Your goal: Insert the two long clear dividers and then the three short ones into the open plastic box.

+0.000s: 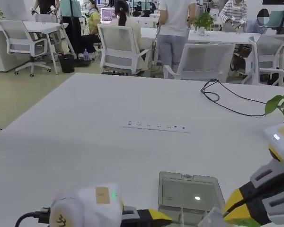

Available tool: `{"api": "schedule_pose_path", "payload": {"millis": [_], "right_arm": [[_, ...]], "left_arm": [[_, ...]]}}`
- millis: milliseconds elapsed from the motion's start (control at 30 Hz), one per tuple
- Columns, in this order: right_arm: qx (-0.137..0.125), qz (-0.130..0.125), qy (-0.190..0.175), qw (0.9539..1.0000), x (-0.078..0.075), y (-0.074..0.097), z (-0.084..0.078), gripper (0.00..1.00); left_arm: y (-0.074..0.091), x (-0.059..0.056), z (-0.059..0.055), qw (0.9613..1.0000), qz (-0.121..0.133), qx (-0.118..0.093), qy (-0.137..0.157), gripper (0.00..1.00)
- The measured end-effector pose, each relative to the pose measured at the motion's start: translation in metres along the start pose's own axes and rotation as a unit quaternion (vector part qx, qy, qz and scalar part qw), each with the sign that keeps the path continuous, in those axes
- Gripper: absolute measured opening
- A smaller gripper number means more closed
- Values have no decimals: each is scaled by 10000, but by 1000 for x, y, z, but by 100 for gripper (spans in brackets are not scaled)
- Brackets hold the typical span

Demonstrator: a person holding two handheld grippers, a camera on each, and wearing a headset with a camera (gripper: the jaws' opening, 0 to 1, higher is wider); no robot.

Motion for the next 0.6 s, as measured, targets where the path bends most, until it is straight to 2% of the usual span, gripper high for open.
{"api": "schedule_pose_path", "payload": {"millis": [233,300,600], "right_arm": [[55,-94,-127,9999,-13,-14,-11,3],[57,-102,-158,9998,-18,-19,-17,3],[64,-148,-220,9996,-29,-38,-28,3]], "left_arm": [[2,5,-9,9999,77,90,47,68],[3,6,-10,9999,102,108,42,71],[4,13,-14,9996,223,139,78,79]]}}
Point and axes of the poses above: the centre of the closed fingertips' face, and the gripper's own axes: y roughly backward along the fingers, x roughly to its left, z roughly out of its top, the point moved 3 cm from there along y, roughly backward along the fingers, and after that the axes turned 1 degree about -z, right-handed, at the moved point
